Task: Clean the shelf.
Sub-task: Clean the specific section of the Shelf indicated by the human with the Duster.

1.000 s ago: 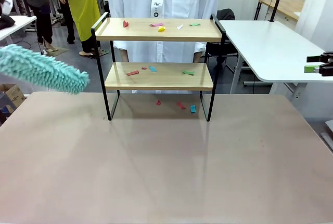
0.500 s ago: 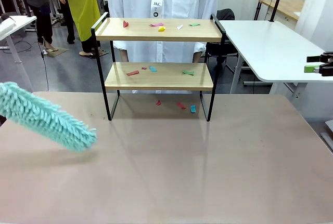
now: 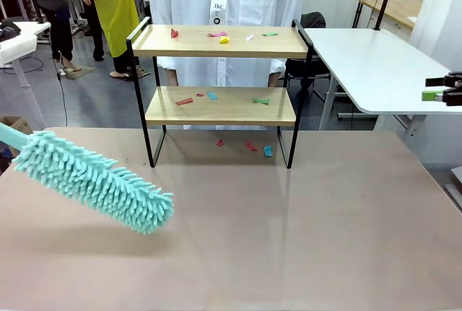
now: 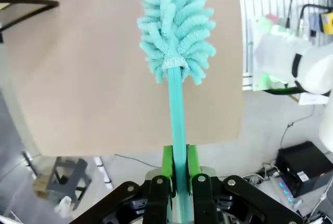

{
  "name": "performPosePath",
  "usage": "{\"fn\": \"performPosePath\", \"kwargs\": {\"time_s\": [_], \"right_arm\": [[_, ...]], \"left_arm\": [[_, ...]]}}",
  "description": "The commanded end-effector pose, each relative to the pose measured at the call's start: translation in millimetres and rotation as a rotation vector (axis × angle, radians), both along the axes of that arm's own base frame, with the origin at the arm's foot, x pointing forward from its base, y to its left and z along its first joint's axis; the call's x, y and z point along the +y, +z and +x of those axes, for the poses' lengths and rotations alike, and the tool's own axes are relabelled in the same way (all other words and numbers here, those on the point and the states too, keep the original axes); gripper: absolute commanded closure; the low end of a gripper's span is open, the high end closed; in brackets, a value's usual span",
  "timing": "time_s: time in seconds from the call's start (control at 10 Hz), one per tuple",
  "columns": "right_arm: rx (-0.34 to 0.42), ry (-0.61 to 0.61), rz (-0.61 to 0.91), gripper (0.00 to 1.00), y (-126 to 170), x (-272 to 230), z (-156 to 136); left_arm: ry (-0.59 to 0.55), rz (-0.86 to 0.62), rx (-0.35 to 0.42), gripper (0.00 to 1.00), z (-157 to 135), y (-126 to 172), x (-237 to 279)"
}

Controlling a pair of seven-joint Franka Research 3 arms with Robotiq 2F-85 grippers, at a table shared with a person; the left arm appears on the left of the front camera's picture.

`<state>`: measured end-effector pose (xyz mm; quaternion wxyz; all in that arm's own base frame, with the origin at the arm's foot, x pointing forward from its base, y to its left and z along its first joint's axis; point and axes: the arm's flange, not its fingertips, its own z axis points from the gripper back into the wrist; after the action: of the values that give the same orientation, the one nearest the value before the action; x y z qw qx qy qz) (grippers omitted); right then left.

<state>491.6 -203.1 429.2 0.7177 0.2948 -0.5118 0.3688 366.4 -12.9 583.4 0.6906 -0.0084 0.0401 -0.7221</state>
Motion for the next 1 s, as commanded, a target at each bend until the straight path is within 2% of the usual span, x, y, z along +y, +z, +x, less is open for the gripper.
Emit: {"fn": "performPosePath", "kwargs": {"time_s": [0.0, 0.9], "right_arm": [[-0.004, 0.000, -0.002, 0.00, 2.1, 1.2, 0.5], [-0.004, 0.000, -0.002, 0.00, 2.1, 1.2, 0.5]], "left_arm": [[-0.033, 0.007, 0.011, 0.87, -8.1, 2.8, 2.3], [-0.033, 0.007, 0.011, 0.87, -8.1, 2.8, 2.3]]}}
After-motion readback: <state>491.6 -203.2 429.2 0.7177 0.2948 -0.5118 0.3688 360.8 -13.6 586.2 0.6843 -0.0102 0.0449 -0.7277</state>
